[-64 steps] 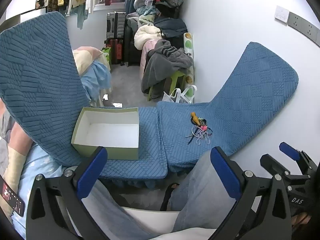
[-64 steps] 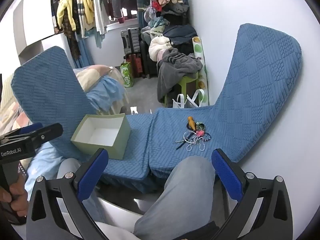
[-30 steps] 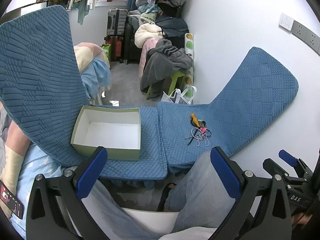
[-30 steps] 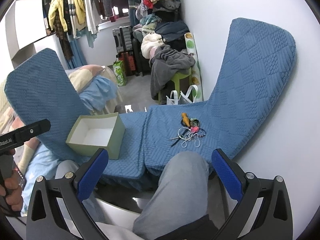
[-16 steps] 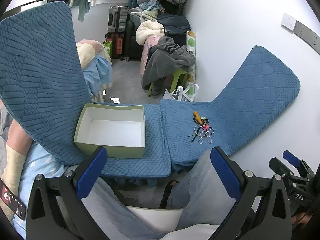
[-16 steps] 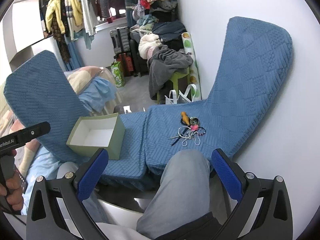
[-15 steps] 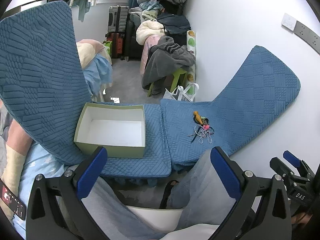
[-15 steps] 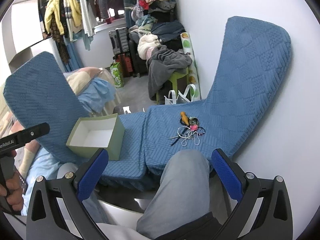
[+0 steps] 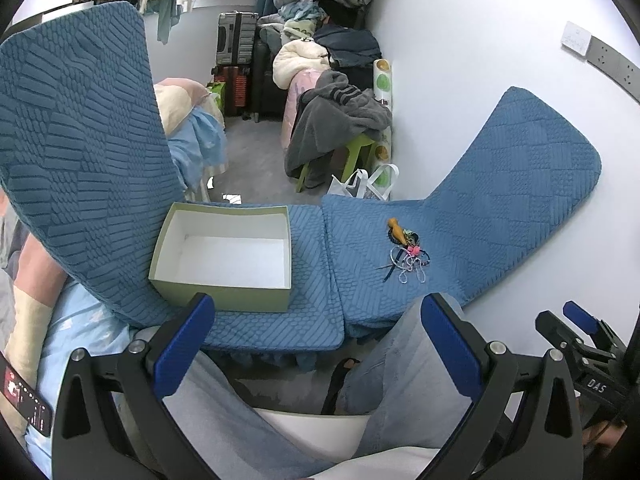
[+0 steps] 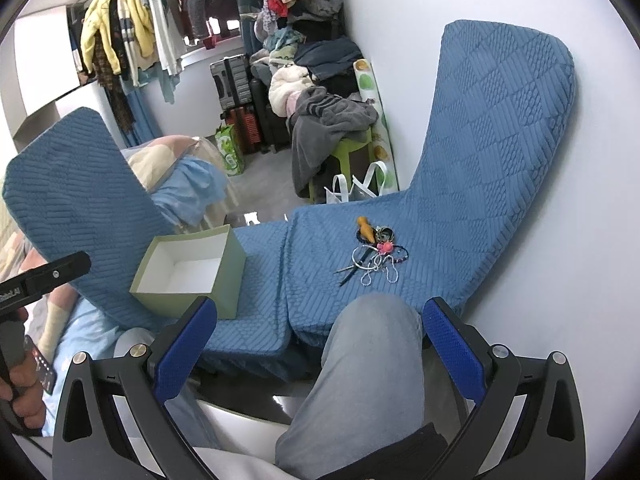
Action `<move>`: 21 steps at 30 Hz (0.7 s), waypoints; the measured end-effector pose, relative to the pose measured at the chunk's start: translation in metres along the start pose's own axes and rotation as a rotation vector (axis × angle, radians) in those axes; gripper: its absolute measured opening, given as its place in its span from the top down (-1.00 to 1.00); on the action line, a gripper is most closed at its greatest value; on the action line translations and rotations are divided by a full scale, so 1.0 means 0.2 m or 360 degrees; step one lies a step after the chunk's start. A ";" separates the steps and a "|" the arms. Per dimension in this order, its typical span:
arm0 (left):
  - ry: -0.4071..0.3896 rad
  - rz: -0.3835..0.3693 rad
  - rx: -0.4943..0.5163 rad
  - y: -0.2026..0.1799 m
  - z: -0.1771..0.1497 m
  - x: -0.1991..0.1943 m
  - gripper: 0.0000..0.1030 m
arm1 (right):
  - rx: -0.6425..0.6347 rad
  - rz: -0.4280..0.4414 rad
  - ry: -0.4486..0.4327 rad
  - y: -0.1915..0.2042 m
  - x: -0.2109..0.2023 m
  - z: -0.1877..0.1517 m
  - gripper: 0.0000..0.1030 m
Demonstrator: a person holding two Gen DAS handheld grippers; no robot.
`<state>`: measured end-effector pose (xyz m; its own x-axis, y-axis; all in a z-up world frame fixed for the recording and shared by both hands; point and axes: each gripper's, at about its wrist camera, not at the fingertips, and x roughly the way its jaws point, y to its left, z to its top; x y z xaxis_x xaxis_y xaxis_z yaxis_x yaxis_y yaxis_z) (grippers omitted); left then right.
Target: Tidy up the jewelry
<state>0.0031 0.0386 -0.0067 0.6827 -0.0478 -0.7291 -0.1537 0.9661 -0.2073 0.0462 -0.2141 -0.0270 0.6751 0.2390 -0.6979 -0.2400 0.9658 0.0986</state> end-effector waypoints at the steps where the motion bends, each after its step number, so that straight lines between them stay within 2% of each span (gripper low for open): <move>1: -0.0001 0.0002 0.0002 0.00 0.00 0.00 -0.99 | -0.0008 0.0000 0.0000 0.00 0.00 0.00 -1.00; 12: 0.0037 0.0004 -0.0004 0.00 -0.02 0.04 -0.99 | -0.0023 0.0047 0.0000 0.02 0.01 -0.02 -1.00; 21: 0.0086 0.0022 -0.0009 -0.01 0.00 0.11 -0.99 | 0.0011 0.0031 0.0032 -0.01 0.07 0.00 -1.00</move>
<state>0.0189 0.0366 -0.0230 0.6411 -0.0483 -0.7659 -0.1667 0.9654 -0.2004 0.0554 -0.2138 -0.0373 0.6563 0.2558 -0.7098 -0.2480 0.9616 0.1173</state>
